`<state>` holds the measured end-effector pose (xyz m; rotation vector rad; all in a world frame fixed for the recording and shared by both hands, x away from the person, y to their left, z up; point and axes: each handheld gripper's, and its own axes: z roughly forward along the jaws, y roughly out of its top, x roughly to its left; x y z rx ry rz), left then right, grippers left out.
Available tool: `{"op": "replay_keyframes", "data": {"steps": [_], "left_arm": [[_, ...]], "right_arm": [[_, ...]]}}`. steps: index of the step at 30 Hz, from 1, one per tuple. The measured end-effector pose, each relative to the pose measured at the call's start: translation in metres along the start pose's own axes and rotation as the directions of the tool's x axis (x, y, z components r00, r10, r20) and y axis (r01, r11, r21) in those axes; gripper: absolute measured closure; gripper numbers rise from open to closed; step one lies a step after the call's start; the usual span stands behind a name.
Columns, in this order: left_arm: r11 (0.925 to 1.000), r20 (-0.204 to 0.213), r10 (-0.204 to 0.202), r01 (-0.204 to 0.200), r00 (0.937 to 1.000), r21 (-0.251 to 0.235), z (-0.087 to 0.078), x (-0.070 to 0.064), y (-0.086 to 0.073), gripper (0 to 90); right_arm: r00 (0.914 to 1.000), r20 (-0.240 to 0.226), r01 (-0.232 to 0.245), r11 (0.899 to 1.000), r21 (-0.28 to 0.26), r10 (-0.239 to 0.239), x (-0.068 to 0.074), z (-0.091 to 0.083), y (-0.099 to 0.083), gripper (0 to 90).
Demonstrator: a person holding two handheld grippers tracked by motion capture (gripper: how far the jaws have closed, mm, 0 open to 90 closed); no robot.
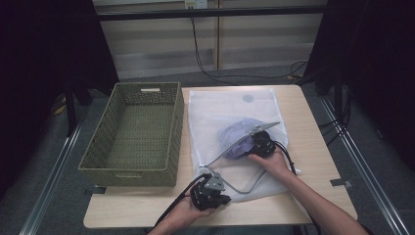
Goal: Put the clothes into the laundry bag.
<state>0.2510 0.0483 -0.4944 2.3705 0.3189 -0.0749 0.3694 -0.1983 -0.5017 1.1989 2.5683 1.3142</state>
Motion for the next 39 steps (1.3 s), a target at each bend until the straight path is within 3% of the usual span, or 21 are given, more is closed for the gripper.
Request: {"op": "replay_keyframes", "data": {"steps": [1, 2, 3, 5, 10, 12, 13, 14, 16, 24, 25, 27, 28, 30, 32, 34, 35, 36, 37, 39], "left_arm": [[0.9995, 0.01, -0.022, 0.022, 0.9997, -0.024, 0.002, 0.001, -0.001, 90.0], [1.0, 0.021, -0.008, 0.008, 0.9997, 0.0, 0.0, 0.003, 0.0, 90.0], [0.9997, 0.005, -0.011, 0.011, 0.9999, -0.023, 0.001, 0.001, -0.001, 90.0], [0.9999, 0.002, 0.007, -0.007, 1.0, 0.015, -0.001, 0.001, 0.002, 87.9], [0.999, -0.004, -0.015, 0.015, 0.9999, -0.042, -0.001, 0.0, 0.008, 82.5], [0.9977, -0.005, 0.006, -0.006, 1.0, -0.068, -0.003, 0.001, 0.015, 79.4], [0.9985, -0.007, 0.012, -0.013, 0.9999, -0.054, -0.005, 0.001, 0.017, 76.7], [0.9962, -0.003, -0.004, 0.004, 1.0, -0.087, -0.002, -0.001, 0.019, 75.2], [0.9978, -0.013, 0.019, -0.019, 0.9997, -0.064, 0.002, 0.001, 0.024, 70.5], [0.9971, -0.001, 0.026, -0.026, 0.9997, -0.072, 0.035, 0.001, 0.05, 43.7], [0.9982, -0.009, 0.037, -0.038, 0.9993, -0.046, 0.038, 0.001, 0.052, 40.6], [0.9983, -0.037, 0.03, -0.032, 0.9989, -0.049, 0.046, 0.001, 0.052, 40.1], [0.999, -0.026, 0.027, -0.028, 0.9993, -0.035, 0.048, 0.002, 0.052, 40.8], [0.9989, -0.06, 0.027, -0.029, 0.9979, -0.036, 0.05, 0.002, 0.05, 46.8], [0.999, -0.067, 0.018, -0.021, 0.9976, -0.04, 0.048, 0.003, 0.049, 56.4], [0.9988, -0.061, 0.031, -0.034, 0.9977, -0.035, 0.045, 0.007, 0.047, 74.2], [0.9982, -0.056, 0.004, -0.007, 0.9984, -0.059, 0.046, 0.006, 0.045, 77.8], [0.9986, -0.062, 0.019, -0.022, 0.9979, -0.048, 0.045, 0.008, 0.045, 82.8], [0.9989, -0.061, -0.002, -0.001, 0.9981, -0.048, 0.045, 0.007, 0.045, 84.7], [0.9983, -0.051, -0.003, 0.0, 0.9987, -0.058, 0.046, 0.006, 0.045, 86.7]], "right_arm": [[1.0, -0.007, 0.0, 1.0, 0.004, 0.001, 0.001, -0.001, 0.0, 83.1], [0.9998, -0.017, 0.0, 1.0, 0.006, 0.001, 0.002, -0.002, 0.0, 82.3], [0.9999, -0.014, 0.007, 1.0, 0.009, -0.007, 0.003, -0.003, 0.0, 81.2], [0.9995, -0.023, 0.023, 1.0, 0.014, -0.023, 0.007, -0.009, -0.001, 78.7], [0.9989, -0.032, 0.034, 0.999, 0.008, -0.033, 0.01, -0.025, -0.005, 75.2], [0.9987, -0.04, 0.032, 0.999, 0.004, -0.032, 0.01, -0.032, -0.008, 74.6], [0.9985, -0.04, 0.037, 0.999, 0.004, -0.037, 0.011, -0.037, -0.009, 74.6], [0.9984, -0.044, 0.037, 0.999, 0.0, -0.037, 0.012, -0.04, -0.01, 74.6], [0.9976, -0.054, 0.044, 0.999, -0.003, -0.044, 0.013, -0.048, -0.013, 78.6], [0.9925, -0.102, 0.063, 0.997, -0.037, -0.066, 0.021, -0.068, -0.023, 86.6], [0.9911, -0.11, 0.07, 0.996, -0.047, -0.075, 0.022, -0.069, -0.023, 86.9], [0.9881, -0.126, 0.08, 0.995, -0.063, -0.088, 0.024, -0.069, -0.022, 87.8], [0.9861, -0.137, 0.084, 0.994, -0.067, -0.093, 0.025, -0.068, -0.021, 87.8], [0.9836, -0.15, 0.089, 0.993, -0.073, -0.099, 0.028, -0.066, -0.02, 88.0], [0.9797, -0.17, 0.095, 0.992, -0.081, -0.107, 0.031, -0.064, -0.019, 88.1], [0.9765, -0.182, 0.101, 0.991, -0.089, -0.116, 0.034, -0.063, -0.017, 87.8], [0.9761, -0.179, 0.108, 0.99, -0.091, -0.123, 0.035, -0.063, -0.015, 87.8], [0.9756, -0.182, 0.108, 0.99, -0.092, -0.123, 0.035, -0.064, -0.014, 87.9], [0.9748, -0.187, 0.105, 0.99, -0.1, -0.122, 0.035, -0.064, -0.013, 87.9], [0.9746, -0.19, 0.098, 0.989, -0.11, -0.118, 0.033, -0.065, -0.011, 87.7]]}}
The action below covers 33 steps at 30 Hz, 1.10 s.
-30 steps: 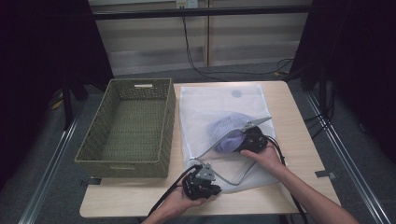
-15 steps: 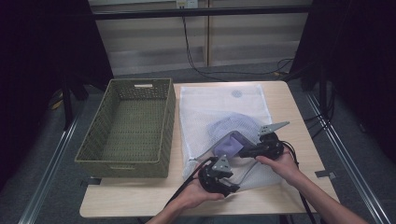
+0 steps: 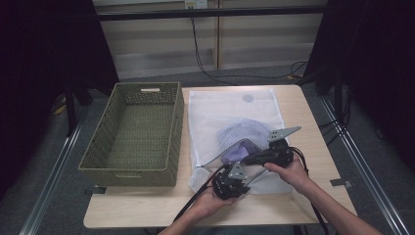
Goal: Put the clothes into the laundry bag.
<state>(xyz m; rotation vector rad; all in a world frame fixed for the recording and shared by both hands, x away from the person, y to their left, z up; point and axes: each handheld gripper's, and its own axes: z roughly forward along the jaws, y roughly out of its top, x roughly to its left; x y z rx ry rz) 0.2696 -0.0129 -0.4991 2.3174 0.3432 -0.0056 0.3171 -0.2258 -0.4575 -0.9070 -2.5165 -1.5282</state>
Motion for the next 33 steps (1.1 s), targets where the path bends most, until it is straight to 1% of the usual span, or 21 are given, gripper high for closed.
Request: {"op": "replay_keyframes", "data": {"steps": [1, 2, 4, 5, 6, 7, 9, 10, 12, 14, 15, 17, 18, 20, 21, 23, 24, 25, 29, 30, 33], "left_arm": [[0.9996, 0.002, 0.016, -0.016, 0.9999, 0.023, -0.001, -0.001, 0.001, 86.8], [1.0, 0.018, 0.006, -0.006, 0.9998, 0.007, 0.0, -0.004, 0.0, 86.9], [0.9991, 0.024, 0.03, -0.031, 0.9992, 0.03, -0.001, -0.009, 0.0, 87.1], [0.9995, 0.043, 0.026, -0.027, 0.9987, 0.016, 0.0, -0.011, 0.0, 87.1], [0.9978, 0.008, 0.046, -0.046, 0.9989, 0.047, -0.001, -0.014, 0.001, 87.1], [0.9994, 0.039, 0.034, -0.034, 0.9987, 0.01, 0.001, -0.015, -0.001, 87.0], [0.9986, 0.038, 0.047, -0.047, 0.9982, 0.022, 0.0, -0.016, 0.0, 87.0], [0.9986, 0.039, 0.048, -0.048, 0.9981, 0.019, 0.0, -0.016, 0.0, 87.1], [0.998, 0.043, 0.05, -0.051, 0.9978, 0.036, -0.001, -0.015, 0.0, 87.0], [0.9989, 0.043, 0.041, -0.042, 0.9982, 0.021, 0.0, -0.015, -0.001, 87.0], [0.9994, 0.051, 0.035, -0.034, 0.9981, -0.006, 0.001, -0.015, -0.002, 87.0], [0.9991, 0.038, 0.041, -0.042, 0.9984, 0.001, 0.001, -0.016, -0.002, 87.1], [0.9991, 0.042, 0.042, -0.042, 0.9982, 0.005, 0.001, -0.015, -0.001, 87.1], [0.9991, 0.044, 0.042, -0.042, 0.9982, 0.005, 0.001, -0.015, -0.001, 87.1], [0.9986, 0.042, 0.047, -0.048, 0.998, 0.021, 0.0, -0.015, -0.001, 87.1], [0.9987, 0.037, 0.048, -0.049, 0.9982, 0.015, 0.0, -0.016, -0.001, 87.2], [0.9981, 0.041, 0.058, -0.059, 0.9975, 0.018, 0.0, -0.016, 0.0, 87.1], [0.9987, 0.04, 0.048, -0.048, 0.9981, 0.018, 0.0, -0.016, 0.0, 87.2], [0.9987, 0.043, 0.048, -0.048, 0.9979, 0.014, 0.001, -0.016, 0.0, 87.2], [0.9984, 0.043, 0.05, -0.052, 0.9978, 0.025, 0.0, -0.015, 0.0, 87.2], [0.998, 0.047, 0.054, -0.055, 0.9974, 0.031, -0.001, -0.015, 0.0, 87.2]], "right_arm": [[1.0, -0.001, -0.008, 1.0, -0.003, 0.008, -0.001, 0.0, 0.001, 87.7], [1.0, 0.0, -0.008, 1.0, 0.0, 0.008, -0.002, 0.002, 0.001, 87.7], [0.9998, -0.018, -0.011, 1.0, 0.013, 0.012, -0.005, 0.007, 0.001, 87.0], [0.9998, -0.015, -0.011, 1.0, 0.021, 0.011, -0.007, 0.011, 0.001, 86.7], [0.9998, -0.014, -0.011, 0.999, 0.032, 0.011, -0.009, 0.015, 0.001, 86.7], [0.9997, -0.018, -0.018, 0.999, 0.04, 0.019, -0.011, 0.019, 0.0, 86.5], [0.9994, -0.019, -0.029, 0.997, 0.069, 0.03, -0.016, 0.028, -0.003, 85.9], [0.9993, -0.016, -0.031, 0.996, 0.083, 0.033, -0.018, 0.033, -0.005, 85.8], [0.9994, -0.003, -0.035, 0.993, 0.117, 0.036, -0.023, 0.04, -0.009, 86.1], [0.9991, 0.003, -0.041, 0.99, 0.132, 0.041, -0.028, 0.044, -0.013, 87.2], [0.9988, 0.006, -0.049, 0.989, 0.14, 0.048, -0.029, 0.045, -0.014, 87.8], [0.9989, 0.011, -0.047, 0.989, 0.143, 0.046, -0.031, 0.047, -0.014, 88.8], [0.999, 0.012, -0.045, 0.988, 0.148, 0.044, -0.032, 0.048, -0.014, 89.5], [0.9988, 0.036, -0.038, 0.984, 0.172, 0.032, -0.033, 0.05, -0.014, 90.0], [0.9984, 0.047, -0.04, 0.983, 0.177, 0.032, -0.035, 0.052, -0.013, 90.0], [0.998, 0.05, -0.048, 0.983, 0.177, 0.04, -0.037, 0.054, -0.012, 90.0], [0.9972, 0.064, -0.051, 0.984, 0.173, 0.041, -0.038, 0.055, -0.011, 90.0], [0.9969, 0.068, -0.052, 0.983, 0.174, 0.04, -0.04, 0.055, -0.01, 90.0], [0.993, 0.105, -0.07, 0.983, 0.17, 0.053, -0.046, 0.056, -0.006, 90.0], [0.9931, 0.105, -0.071, 0.983, 0.169, 0.054, -0.047, 0.056, -0.005, 90.0], [0.9908, 0.122, -0.078, 0.983, 0.166, 0.058, -0.05, 0.057, -0.003, 90.0]]}}
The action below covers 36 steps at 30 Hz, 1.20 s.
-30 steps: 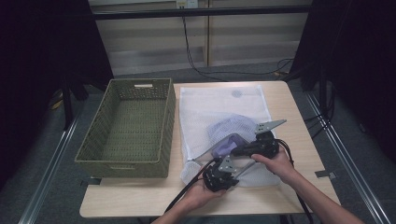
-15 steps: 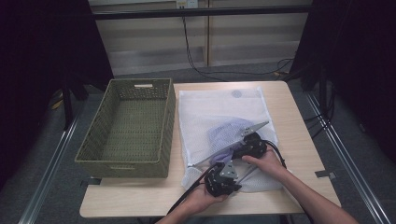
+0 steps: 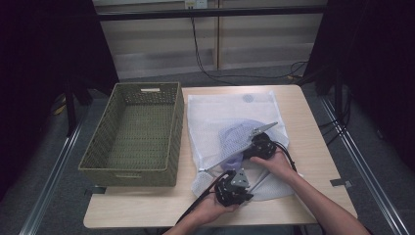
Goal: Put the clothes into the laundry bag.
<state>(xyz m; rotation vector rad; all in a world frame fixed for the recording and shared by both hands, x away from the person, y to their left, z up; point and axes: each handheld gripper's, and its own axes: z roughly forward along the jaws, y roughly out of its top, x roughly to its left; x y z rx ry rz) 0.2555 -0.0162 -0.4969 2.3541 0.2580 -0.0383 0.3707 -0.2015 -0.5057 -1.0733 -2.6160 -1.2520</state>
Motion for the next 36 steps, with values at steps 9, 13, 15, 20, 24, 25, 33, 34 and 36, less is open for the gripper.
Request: {"op": "replay_keyframes", "data": {"steps": [9, 13, 15, 20, 24, 25, 33, 34, 36], "left_arm": [[0.9992, 0.008, -0.013, 0.013, 0.9999, -0.038, 0.003, 0.0, -0.001, 87.2], [0.999, 0.009, -0.013, 0.013, 0.9999, -0.043, 0.003, 0.0, -0.001, 87.2], [0.9996, 0.006, -0.01, 0.01, 0.9999, -0.027, 0.002, 0.0, -0.001, 87.2], [0.9995, 0.009, -0.012, 0.012, 0.9999, -0.029, 0.003, 0.0, -0.001, 87.2], [0.9992, 0.009, -0.018, 0.018, 0.9998, -0.035, 0.003, -0.001, -0.001, 87.3], [0.9994, 0.005, -0.012, 0.012, 0.9999, -0.033, 0.003, -0.001, -0.001, 87.3], [0.9989, 0.011, -0.018, 0.018, 0.9998, -0.043, 0.004, -0.001, -0.001, 87.3], [0.9991, 0.011, -0.017, 0.017, 0.9998, -0.04, 0.004, -0.001, -0.001, 87.3], [0.9994, 0.008, -0.014, 0.015, 0.9999, -0.032, 0.003, -0.001, 0.0, 87.3]], "right_arm": [[0.9991, 0.035, -0.024, 0.999, -0.031, 0.025, -0.011, 0.006, 0.009, 90.0], [0.9984, 0.05, -0.025, 0.999, -0.045, 0.027, -0.015, 0.008, 0.012, 90.0], [0.9979, 0.056, -0.031, 0.998, -0.046, 0.033, -0.017, 0.009, 0.014, 90.0], [0.9964, 0.081, -0.022, 0.999, -0.049, 0.026, -0.023, 0.012, 0.02, 89.9], [0.9954, 0.086, -0.038, 0.998, -0.058, 0.043, -0.026, 0.013, 0.023, 89.9], [0.9947, 0.093, -0.039, 0.998, -0.057, 0.044, -0.027, 0.014, 0.024, 89.9], [0.9903, 0.128, -0.046, 0.996, -0.07, 0.055, -0.032, 0.017, 0.03, 89.0], [0.9896, 0.13, -0.053, 0.996, -0.072, 0.062, -0.033, 0.017, 0.03, 88.9], [0.9881, 0.139, -0.056, 0.996, -0.076, 0.067, -0.033, 0.017, 0.031, 88.6]]}}
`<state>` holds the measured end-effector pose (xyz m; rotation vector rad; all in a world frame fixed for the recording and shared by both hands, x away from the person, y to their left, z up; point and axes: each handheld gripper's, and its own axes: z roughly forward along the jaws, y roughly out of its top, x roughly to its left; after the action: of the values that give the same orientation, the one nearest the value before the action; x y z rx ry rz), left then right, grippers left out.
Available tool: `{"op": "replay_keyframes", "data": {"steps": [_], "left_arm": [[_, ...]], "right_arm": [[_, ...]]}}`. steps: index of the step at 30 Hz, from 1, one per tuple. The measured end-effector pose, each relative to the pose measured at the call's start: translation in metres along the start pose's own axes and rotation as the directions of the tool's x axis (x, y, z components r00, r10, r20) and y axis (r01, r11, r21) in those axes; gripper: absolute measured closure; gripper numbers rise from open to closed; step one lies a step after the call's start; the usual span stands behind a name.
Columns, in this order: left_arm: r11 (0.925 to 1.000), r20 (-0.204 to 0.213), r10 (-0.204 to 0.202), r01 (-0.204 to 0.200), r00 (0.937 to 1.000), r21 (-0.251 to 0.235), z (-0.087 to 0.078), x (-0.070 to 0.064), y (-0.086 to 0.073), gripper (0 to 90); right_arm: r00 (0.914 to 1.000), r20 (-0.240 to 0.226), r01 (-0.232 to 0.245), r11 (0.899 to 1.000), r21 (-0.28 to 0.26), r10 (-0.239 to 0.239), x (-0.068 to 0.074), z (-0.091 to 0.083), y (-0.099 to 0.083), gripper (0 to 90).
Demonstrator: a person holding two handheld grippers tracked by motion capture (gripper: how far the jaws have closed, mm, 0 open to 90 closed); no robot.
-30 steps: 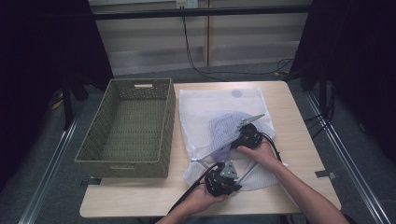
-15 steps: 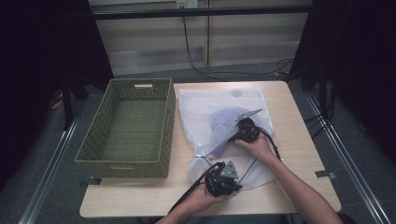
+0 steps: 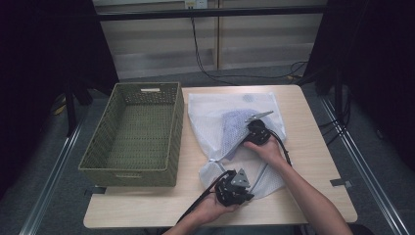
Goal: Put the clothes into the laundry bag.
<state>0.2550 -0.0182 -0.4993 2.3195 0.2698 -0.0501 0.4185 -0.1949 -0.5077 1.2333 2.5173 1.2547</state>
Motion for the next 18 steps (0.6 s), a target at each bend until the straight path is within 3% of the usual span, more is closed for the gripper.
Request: {"op": "replay_keyframes", "data": {"steps": [9, 13, 18], "left_arm": [[0.9998, -0.003, 0.004, -0.004, 1.0, 0.018, -0.0008, 0.0, 0.0007, 87.4], [1.0, 0.004, 0.009, -0.009, 1.0, 0.001, 0.0003, 0.0008, 0.0, 87.4], [1.0, 0.008, 0.0, 0.0, 1.0, 0.004, 0.0, 0.0014, 0.0003, 87.3]], "right_arm": [[0.9986, 0.042, -0.03, 0.999, -0.017, 0.031, -0.0032, 0.0045, 0.0053, 87.3], [0.9983, 0.046, -0.034, 0.999, -0.023, 0.035, -0.0038, 0.0056, 0.0064, 85.6], [0.9992, 0.039, -0.012, 1.0, -0.013, 0.013, 0.0019, 0.0036, 0.0059, 77.4]]}}
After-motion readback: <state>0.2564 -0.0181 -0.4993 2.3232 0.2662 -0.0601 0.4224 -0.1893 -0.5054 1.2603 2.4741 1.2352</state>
